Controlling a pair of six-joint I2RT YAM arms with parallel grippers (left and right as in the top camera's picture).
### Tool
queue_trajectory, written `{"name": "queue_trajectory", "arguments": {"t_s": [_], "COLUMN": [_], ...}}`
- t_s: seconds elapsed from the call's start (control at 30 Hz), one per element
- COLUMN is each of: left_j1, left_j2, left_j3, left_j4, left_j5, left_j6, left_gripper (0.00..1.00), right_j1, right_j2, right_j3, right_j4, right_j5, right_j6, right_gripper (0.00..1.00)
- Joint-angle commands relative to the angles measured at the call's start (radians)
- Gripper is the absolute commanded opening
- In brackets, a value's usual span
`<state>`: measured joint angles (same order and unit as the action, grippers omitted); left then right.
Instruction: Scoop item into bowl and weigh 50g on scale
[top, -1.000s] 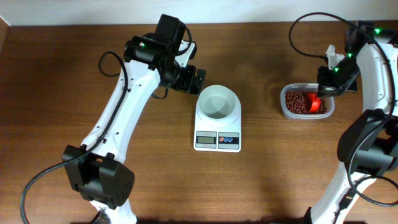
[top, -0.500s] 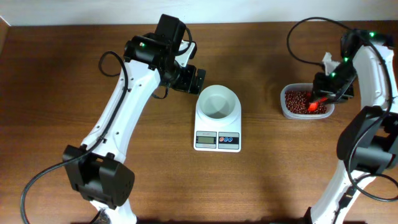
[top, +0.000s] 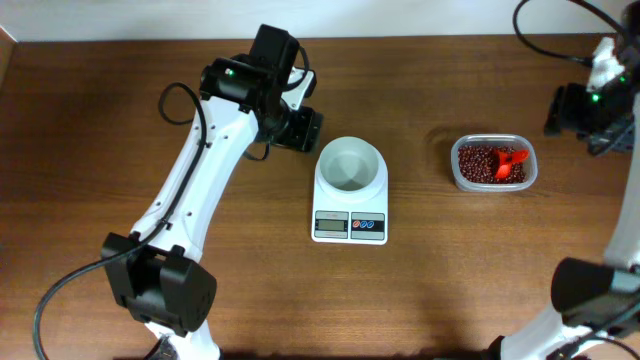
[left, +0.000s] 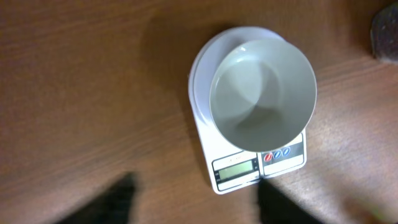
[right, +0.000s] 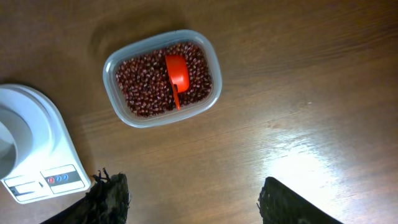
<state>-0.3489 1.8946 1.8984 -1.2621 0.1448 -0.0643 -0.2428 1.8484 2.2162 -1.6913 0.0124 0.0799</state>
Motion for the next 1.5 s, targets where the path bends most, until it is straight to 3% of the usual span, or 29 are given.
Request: {"name": "queue_trajectory", "arguments": {"t_s": [0.0, 0.13, 0.33, 0.5, 0.63, 0.87, 0.9, 0.97, 1.2, 1.3, 1.37, 1.43, 1.47], "left_j1": [-0.047, -0.146, -0.271, -0.245, -0.192, -0.114, -0.103, -0.1, -0.158, -0.244, -0.352, -0.442, -0.475], "left_j2": [0.009, 0.009, 0.009, 0.009, 0.009, 0.009, 0.009, 0.009, 0.009, 0.009, 0.009, 0.009, 0.009], "left_j3": [-0.058, -0.12, -0.144, -0.144, -0.144, -0.146, -0.146, -0.146, -0.186, -0.211, -0.253, -0.307, -0.329], "left_j4": [-0.018, -0.022, 0.072, 0.106, 0.105, 0.091, 0.071, 0.035, -0.032, -0.039, -0.024, 0.008, 0.024], "left_j5": [0.009, -0.004, -0.178, -0.194, -0.194, -0.15, -0.124, -0.123, -0.117, 0.022, 0.069, 0.059, 0.03], "left_j6": [0.002, 0.047, 0.053, 0.048, -0.029, -0.029, -0.029, -0.028, 0.028, 0.168, 0.282, 0.346, 0.351], "left_gripper": [0.0, 0.0, 0.0, 0.04, 0.0, 0.0, 0.0, 0.0, 0.0, 0.0, 0.15, 0.5, 0.6], "right_j1": [-0.006, -0.006, -0.006, -0.005, -0.005, 0.006, 0.006, 0.006, 0.006, 0.006, 0.006, 0.006, 0.006], "right_j2": [0.009, 0.009, 0.009, 0.009, 0.003, -0.014, -0.012, -0.012, -0.012, -0.012, -0.012, -0.012, -0.012], "right_j3": [-0.089, -0.201, -0.313, -0.456, -0.464, -0.466, -0.466, -0.466, -0.466, -0.466, -0.466, -0.466, -0.466], "right_j4": [0.03, 0.108, 0.14, 0.218, 0.291, 0.338, 0.339, 0.338, 0.339, 0.339, 0.339, 0.339, 0.339], "right_j5": [0.023, 0.018, 0.007, -0.024, -0.047, -0.054, -0.053, -0.053, -0.053, -0.053, -0.053, -0.053, -0.053], "right_j6": [0.034, 0.038, 0.044, 0.048, 0.024, -0.001, -0.001, -0.001, -0.001, -0.001, -0.001, -0.001, -0.001], "right_gripper": [0.69, 0.69, 0.7, 0.7, 0.69, 0.71, 0.72, 0.99, 0.99, 0.99, 0.99, 0.99, 0.99]}}
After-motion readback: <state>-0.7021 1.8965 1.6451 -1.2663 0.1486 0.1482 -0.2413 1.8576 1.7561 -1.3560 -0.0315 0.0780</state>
